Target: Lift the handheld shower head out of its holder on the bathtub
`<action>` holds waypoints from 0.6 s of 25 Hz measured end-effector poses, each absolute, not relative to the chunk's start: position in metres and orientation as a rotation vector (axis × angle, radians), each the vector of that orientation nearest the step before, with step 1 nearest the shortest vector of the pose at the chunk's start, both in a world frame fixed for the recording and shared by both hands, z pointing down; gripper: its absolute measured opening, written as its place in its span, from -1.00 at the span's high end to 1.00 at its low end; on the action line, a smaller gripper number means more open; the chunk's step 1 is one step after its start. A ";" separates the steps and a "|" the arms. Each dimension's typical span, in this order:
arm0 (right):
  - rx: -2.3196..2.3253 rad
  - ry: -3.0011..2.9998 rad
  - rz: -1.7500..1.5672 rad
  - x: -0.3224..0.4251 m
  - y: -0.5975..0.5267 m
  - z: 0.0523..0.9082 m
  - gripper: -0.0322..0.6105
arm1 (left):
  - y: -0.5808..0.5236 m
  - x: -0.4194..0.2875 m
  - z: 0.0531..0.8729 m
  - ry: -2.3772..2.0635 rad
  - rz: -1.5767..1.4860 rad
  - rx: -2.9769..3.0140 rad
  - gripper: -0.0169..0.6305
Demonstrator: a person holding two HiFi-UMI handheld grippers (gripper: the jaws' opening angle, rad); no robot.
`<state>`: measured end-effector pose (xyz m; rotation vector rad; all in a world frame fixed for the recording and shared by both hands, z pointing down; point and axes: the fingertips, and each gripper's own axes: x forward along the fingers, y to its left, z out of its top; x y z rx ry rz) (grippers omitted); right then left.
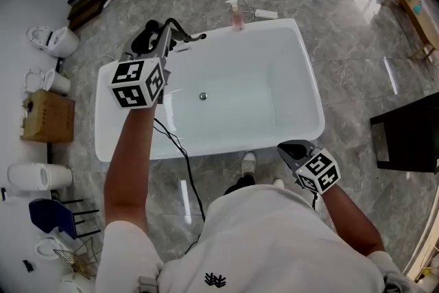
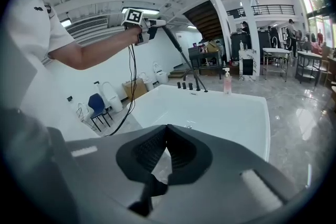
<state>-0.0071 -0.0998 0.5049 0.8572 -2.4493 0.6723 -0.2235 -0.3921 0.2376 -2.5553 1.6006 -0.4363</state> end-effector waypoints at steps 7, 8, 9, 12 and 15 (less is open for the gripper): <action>0.806 -2.464 0.670 0.008 -0.065 0.507 0.86 | -0.329 -0.209 0.212 1.602 -0.411 -2.528 0.52; 0.800 -2.465 0.670 0.010 -0.061 0.508 0.86 | -0.321 -0.208 0.210 1.606 -0.406 -2.525 0.52; 0.793 -2.465 0.670 0.012 -0.056 0.508 0.86 | -0.314 -0.206 0.209 1.609 -0.403 -2.522 0.52; 0.769 -2.465 0.667 0.018 -0.041 0.510 0.86 | -0.289 -0.203 0.206 1.617 -0.399 -2.512 0.52; 0.747 -2.470 0.657 0.023 -0.027 0.514 0.86 | -0.261 -0.199 0.201 1.620 -0.384 -2.495 0.52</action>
